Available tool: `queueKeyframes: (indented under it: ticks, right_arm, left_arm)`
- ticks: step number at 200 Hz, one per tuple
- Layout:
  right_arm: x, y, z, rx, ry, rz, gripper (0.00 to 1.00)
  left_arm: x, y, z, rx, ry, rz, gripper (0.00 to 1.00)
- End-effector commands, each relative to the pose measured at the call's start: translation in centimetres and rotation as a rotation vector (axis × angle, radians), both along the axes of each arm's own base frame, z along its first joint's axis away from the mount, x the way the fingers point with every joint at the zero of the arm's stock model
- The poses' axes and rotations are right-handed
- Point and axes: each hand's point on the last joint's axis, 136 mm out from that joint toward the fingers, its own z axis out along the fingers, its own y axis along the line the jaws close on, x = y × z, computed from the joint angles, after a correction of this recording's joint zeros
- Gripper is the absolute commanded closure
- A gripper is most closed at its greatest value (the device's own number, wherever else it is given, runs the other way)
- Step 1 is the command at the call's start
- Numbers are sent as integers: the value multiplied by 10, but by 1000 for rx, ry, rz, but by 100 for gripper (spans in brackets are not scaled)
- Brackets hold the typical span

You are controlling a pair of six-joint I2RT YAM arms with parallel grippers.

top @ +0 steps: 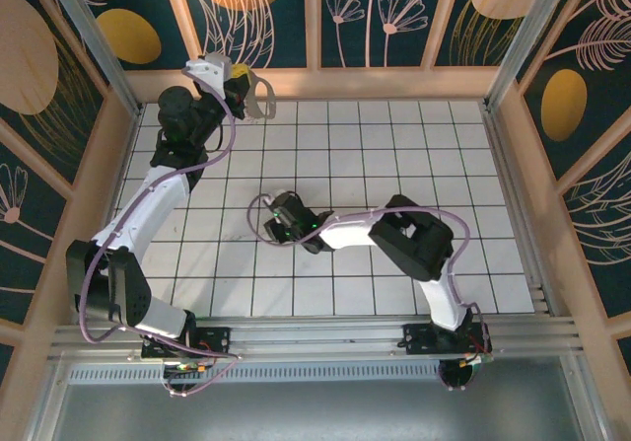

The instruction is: Put the keys on the keyring

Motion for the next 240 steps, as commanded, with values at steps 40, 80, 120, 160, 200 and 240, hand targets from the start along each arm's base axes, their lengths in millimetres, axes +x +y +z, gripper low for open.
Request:
queueKeyframes:
  ticks: [40, 80, 120, 160, 200, 240]
  right_arm:
    - [-28, -143, -34, -132, 126, -237, 63]
    - [-27, -170, 17, 65, 123, -319, 60]
    - [-20, -172, 65, 189, 106, -293, 59]
    - [-19, -169, 63, 157, 112, -233, 59]
    - [-19, -173, 36, 117, 174, -226, 61]
    - [-18, -169, 20, 107, 200, -210, 64]
  left_arm:
    - [-15, -13, 23, -61, -9, -131, 100]
    - [-24, -24, 14, -120, 54, -215, 100]
    - [-38, -30, -6, -141, 108, -248, 100]
    - [-56, -39, -22, -133, 136, -274, 100]
    - [-65, -41, -32, -122, 159, -279, 100]
    - [-70, -42, -43, -120, 181, -288, 100]
